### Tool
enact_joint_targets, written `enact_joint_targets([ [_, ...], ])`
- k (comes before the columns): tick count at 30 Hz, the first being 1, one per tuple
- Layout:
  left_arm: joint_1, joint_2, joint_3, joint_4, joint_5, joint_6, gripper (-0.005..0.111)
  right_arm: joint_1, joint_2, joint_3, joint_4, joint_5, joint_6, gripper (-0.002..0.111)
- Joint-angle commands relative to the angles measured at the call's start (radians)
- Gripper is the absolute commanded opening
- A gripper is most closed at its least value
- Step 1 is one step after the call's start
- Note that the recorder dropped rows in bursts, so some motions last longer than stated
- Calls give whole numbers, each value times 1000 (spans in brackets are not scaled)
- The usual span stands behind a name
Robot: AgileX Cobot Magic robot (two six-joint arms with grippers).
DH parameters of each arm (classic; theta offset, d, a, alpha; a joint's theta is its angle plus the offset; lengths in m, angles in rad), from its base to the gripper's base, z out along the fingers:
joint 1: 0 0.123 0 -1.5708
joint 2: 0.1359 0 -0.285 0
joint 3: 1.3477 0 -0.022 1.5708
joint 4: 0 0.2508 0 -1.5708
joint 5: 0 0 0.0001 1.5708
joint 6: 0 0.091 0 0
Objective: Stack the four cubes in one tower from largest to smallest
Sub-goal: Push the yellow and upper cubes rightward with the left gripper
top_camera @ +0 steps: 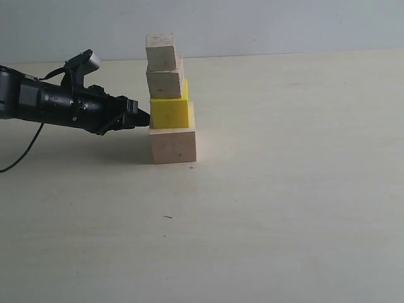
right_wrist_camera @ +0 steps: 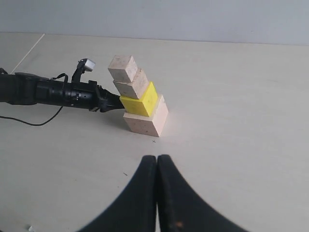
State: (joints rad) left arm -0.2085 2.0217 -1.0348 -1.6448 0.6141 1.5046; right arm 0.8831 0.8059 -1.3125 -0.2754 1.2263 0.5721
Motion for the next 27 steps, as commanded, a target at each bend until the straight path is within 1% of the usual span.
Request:
enact_joint_targets([
  [1,-12,27,-3,-14,11,1,43,-1,-3,4,-8,-5,14,0],
  [8,-20,34,-3,-63,23,27,43,-1,-3,4,-8,-5,14,0],
  [19,-20,34,-3,-66,32,34,43,-1,-3,4,-16,-5,14,0],
  [23,-12,6,-3,-6,32,17,43,-1,-3,4,-16,-5,14,0],
  [27,13,-60,-3,110,34,-58,43,-1,8,31,-18,-5,14,0],
])
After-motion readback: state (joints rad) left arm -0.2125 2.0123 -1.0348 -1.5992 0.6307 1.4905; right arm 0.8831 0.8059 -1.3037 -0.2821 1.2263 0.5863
